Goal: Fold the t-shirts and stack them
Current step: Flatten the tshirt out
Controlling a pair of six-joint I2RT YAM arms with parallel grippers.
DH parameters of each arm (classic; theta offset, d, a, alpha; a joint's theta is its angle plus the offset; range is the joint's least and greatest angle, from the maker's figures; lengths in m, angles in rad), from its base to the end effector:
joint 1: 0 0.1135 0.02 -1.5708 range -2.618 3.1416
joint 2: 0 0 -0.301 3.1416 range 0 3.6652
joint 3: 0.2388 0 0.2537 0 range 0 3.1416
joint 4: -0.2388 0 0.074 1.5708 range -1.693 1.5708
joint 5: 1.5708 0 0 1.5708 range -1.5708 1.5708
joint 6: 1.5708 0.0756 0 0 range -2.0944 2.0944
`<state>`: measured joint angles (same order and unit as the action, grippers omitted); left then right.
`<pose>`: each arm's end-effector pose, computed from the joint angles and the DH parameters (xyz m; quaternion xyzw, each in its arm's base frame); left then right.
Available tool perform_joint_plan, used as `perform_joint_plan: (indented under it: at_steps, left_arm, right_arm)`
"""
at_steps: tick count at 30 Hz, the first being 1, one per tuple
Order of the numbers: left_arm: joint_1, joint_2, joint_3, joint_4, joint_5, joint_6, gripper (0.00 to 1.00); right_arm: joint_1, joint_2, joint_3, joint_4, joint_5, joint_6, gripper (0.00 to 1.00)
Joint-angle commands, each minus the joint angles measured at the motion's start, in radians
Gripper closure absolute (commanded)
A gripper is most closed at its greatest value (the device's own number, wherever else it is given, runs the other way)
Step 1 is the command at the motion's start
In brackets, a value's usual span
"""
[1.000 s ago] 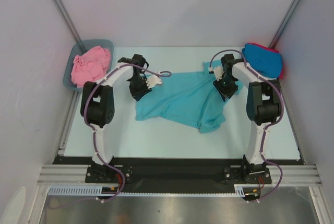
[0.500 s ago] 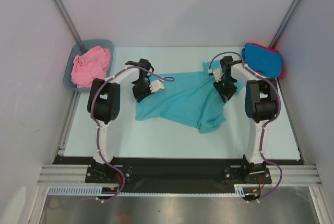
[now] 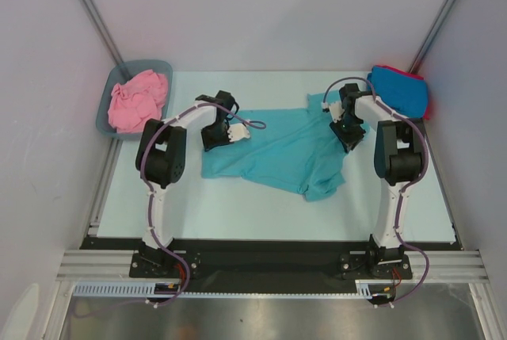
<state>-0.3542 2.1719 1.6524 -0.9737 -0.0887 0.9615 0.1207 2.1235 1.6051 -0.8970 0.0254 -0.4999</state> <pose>0.4202 -0.1483 0.1426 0.6090 0.7910 0.0539 0.0237 0.4420 0.0517 0.1519 -0.3035 0.9496 -0.0271 0.0738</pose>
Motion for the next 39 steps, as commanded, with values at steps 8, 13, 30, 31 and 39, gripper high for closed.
perform_joint_plan:
  at_steps: [8, 13, 30, 31, 39]
  left_arm:
    - [0.040, 0.035, -0.043, 0.141, -0.209, 0.051, 1.00]
    - [0.057, 0.060, -0.042, 0.190, -0.287, 0.040, 1.00]
    - [0.078, -0.067, -0.034, 0.189, -0.154, -0.009, 0.48]
    - [0.078, -0.090, -0.002, 0.149, -0.060, -0.023, 0.46]
    - [0.060, -0.302, -0.058, 0.035, 0.190, -0.032, 0.18]
  right_arm:
    - [-0.148, 0.047, -0.014, 0.136, 0.200, -0.106, 0.71]
    - [-0.167, 0.050, -0.002, 0.142, 0.220, -0.127, 0.68]
    - [-0.141, -0.016, 0.243, -0.168, -0.194, -0.083, 0.07]
    - [-0.139, -0.017, 0.240, -0.178, -0.211, -0.083, 0.08]
    - [-0.014, -0.247, -0.096, -0.059, -0.176, -0.186, 0.10]
